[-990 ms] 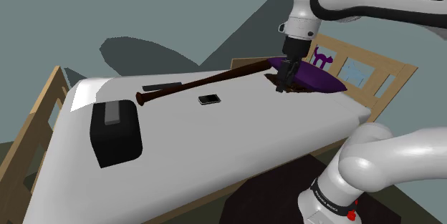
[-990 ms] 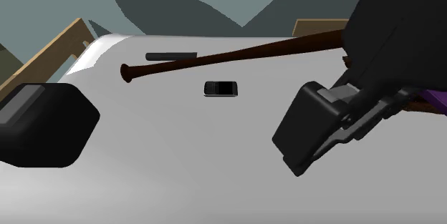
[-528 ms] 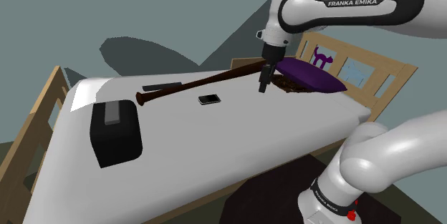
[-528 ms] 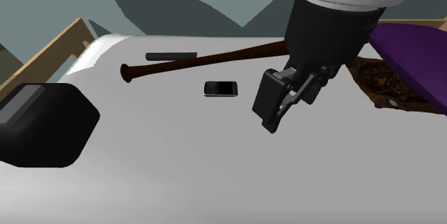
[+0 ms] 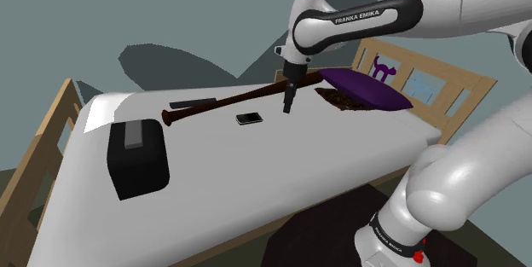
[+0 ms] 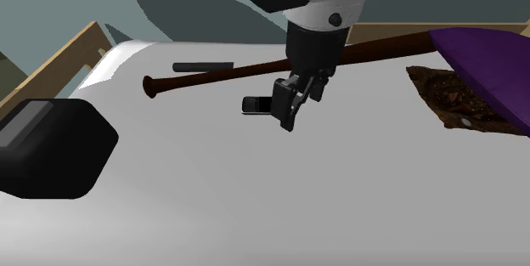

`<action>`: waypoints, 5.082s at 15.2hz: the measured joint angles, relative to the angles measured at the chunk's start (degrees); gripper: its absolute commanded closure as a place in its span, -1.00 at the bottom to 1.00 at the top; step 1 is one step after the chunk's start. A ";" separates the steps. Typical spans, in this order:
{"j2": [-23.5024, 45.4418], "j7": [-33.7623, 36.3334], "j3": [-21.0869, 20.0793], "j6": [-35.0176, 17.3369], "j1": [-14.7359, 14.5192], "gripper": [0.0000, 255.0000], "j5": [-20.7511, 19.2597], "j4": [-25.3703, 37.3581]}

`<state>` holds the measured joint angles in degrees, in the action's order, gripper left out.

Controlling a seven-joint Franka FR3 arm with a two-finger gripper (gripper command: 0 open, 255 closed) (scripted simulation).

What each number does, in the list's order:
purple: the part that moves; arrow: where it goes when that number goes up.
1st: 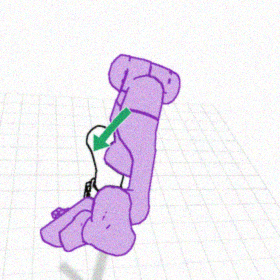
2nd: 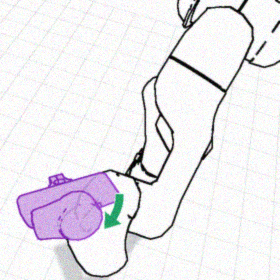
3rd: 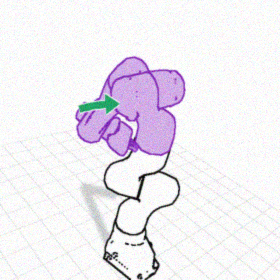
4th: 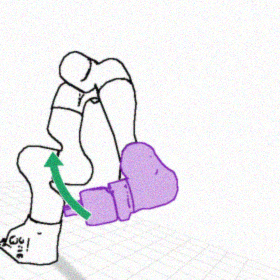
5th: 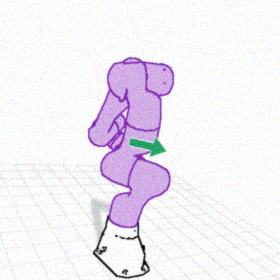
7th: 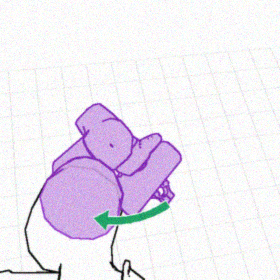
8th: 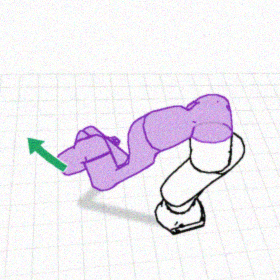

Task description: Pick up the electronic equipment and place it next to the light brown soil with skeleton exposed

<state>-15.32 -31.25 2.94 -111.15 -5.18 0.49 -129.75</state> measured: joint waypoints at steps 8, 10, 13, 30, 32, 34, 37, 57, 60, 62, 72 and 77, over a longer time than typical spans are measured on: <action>16.28 -10.49 -0.60 -8.09 -1.89 -1.00 -0.49 9.95; 20.74 -12.75 -1.09 -8.46 -2.33 -1.00 -0.64 14.47; 26.82 -16.39 -1.76 -10.30 -2.68 -1.00 -1.03 19.42; 34.21 -18.50 -2.55 -16.27 -3.22 1.00 -1.50 21.43; 34.22 -18.50 -2.55 -16.27 -3.22 1.00 -1.50 21.43; 34.22 -18.50 -2.55 -16.27 -3.22 1.00 -1.50 21.43; 34.21 -18.50 -2.55 -16.27 -3.22 1.00 -1.50 21.43; 29.06 -18.66 -2.57 -5.69 -3.24 1.00 -1.44 26.88; 28.54 -18.72 -2.57 -3.48 -3.23 1.00 -1.41 28.56; 28.11 -18.72 -2.58 -2.06 -3.24 1.00 -1.41 29.55; 19.45 -23.13 -0.70 -1.25 -0.72 1.00 -1.34 21.78; 12.39 -28.30 1.96 -3.16 2.03 1.00 -1.78 12.87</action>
<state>-2.93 -59.55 4.90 -114.31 -3.15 -1.29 -116.88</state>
